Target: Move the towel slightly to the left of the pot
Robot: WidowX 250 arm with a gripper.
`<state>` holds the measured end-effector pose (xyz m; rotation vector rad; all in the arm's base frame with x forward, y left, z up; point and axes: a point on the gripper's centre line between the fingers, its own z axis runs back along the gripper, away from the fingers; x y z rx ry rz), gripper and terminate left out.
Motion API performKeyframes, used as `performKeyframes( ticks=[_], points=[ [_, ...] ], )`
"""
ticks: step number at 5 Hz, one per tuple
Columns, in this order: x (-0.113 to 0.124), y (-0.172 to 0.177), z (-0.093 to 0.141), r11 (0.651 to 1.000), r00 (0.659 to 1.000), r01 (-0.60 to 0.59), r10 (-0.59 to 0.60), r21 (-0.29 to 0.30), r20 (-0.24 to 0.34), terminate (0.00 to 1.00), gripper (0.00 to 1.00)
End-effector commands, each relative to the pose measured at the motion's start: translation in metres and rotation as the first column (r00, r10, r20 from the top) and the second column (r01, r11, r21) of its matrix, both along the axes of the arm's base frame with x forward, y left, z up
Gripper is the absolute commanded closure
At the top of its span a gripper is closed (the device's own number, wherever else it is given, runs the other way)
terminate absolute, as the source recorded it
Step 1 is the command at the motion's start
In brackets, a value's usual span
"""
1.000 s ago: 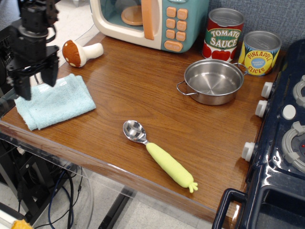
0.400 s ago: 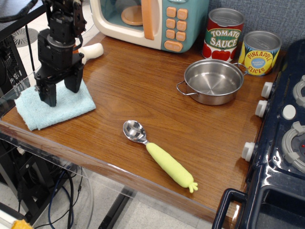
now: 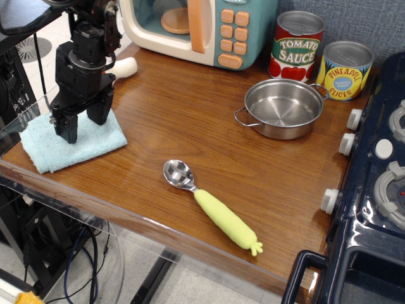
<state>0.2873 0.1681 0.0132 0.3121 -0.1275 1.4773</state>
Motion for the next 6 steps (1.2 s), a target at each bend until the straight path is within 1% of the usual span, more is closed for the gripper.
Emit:
performKeyframes(
  ticks=[1, 3, 4, 5, 6],
  points=[
    [0.013, -0.038, -0.007, 0.996, 0.996, 0.089, -0.089, -0.009, -0.025, 0.00, 0.00],
    [0.056, -0.094, -0.013, 0.974, 0.976, 0.220, -0.219, -0.049, 0.009, 0.00, 0.00],
    [0.078, -0.121, -0.012, 0.959, 0.961, 0.275, -0.273, -0.074, 0.042, 0.00, 0.00],
    [0.099, -0.146, -0.019, 0.942, 0.950, 0.313, -0.308, -0.117, 0.061, 0.00, 0.00],
    [0.116, -0.162, -0.021, 0.927, 0.937, 0.347, -0.338, -0.144, 0.087, 0.00, 0.00]
  ],
)
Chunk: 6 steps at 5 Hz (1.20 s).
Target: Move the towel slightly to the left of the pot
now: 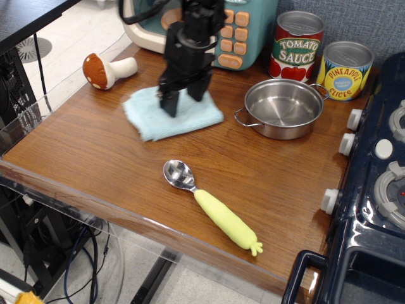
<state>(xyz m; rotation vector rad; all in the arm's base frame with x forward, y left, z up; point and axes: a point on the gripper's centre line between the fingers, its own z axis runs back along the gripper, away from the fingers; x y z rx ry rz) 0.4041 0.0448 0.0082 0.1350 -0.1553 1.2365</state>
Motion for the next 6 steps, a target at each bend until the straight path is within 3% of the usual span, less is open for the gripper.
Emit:
performKeyframes(
  ticks=[1, 3, 6],
  points=[
    [0.011, -0.048, -0.013, 0.989, 0.991, 0.134, -0.134, -0.056, -0.012, 0.00, 0.00],
    [0.007, -0.051, 0.001, 0.987, 0.988, 0.155, -0.155, -0.050, 0.011, 0.00, 0.00],
    [0.003, -0.046, 0.054, 0.982, 0.980, 0.178, -0.171, -0.058, 0.105, 0.00, 0.00]
  ],
)
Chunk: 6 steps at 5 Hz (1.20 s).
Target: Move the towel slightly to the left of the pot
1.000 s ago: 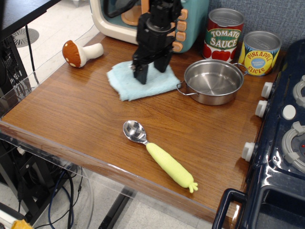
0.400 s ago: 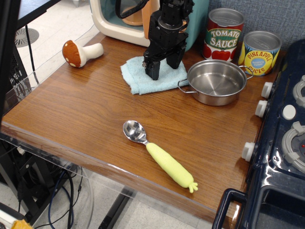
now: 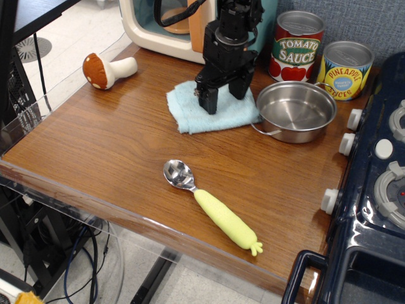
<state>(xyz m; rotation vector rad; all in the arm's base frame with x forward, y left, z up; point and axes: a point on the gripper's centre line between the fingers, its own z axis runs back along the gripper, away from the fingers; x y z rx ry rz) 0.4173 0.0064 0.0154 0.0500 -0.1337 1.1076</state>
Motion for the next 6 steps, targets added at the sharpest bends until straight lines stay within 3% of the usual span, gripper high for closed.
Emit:
performKeyframes(
  ticks=[1, 4, 6],
  points=[
    [-0.014, -0.005, 0.062, 0.999, 0.992, 0.041, -0.041, 0.001, 0.116, 0.00, 0.00],
    [-0.034, -0.007, 0.097, 0.995, 0.984, 0.080, -0.088, 0.056, 0.155, 0.00, 0.00],
    [-0.034, -0.007, 0.097, 0.995, 0.984, 0.080, -0.088, 0.056, 0.155, 0.00, 0.00]
  ],
)
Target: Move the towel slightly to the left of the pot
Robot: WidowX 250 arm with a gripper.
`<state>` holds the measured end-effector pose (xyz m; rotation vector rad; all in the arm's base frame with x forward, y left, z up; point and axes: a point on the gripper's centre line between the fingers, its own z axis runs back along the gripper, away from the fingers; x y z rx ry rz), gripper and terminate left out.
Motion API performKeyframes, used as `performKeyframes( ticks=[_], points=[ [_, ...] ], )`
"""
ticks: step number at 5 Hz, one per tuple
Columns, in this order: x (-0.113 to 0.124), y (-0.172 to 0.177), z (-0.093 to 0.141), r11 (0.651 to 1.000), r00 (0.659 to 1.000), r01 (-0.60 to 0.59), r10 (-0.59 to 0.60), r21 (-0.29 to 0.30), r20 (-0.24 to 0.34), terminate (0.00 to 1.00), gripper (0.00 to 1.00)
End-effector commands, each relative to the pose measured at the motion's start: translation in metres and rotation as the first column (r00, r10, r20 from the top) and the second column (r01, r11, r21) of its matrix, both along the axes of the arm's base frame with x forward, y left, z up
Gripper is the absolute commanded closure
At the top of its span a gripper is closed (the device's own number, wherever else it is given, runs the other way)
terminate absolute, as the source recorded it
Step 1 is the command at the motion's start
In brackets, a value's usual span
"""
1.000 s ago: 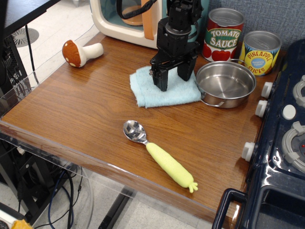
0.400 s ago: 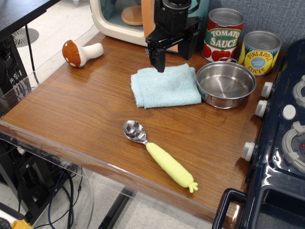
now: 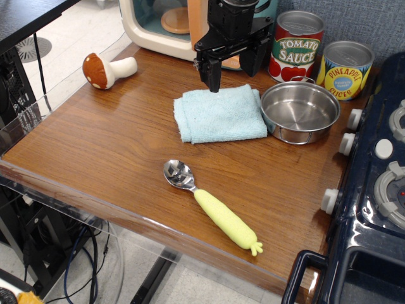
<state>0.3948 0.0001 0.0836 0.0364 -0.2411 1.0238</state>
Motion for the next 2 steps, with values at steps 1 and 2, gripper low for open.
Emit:
performKeyframes(
  ticks=[1, 2],
  points=[
    [-0.0116, -0.0008, 0.0286, 1.000, 0.998, 0.003, -0.003, -0.001, 0.068, 0.00, 0.00],
    [-0.0116, -0.0008, 0.0286, 1.000, 0.998, 0.003, -0.003, -0.001, 0.068, 1.00, 0.00]
  ],
)
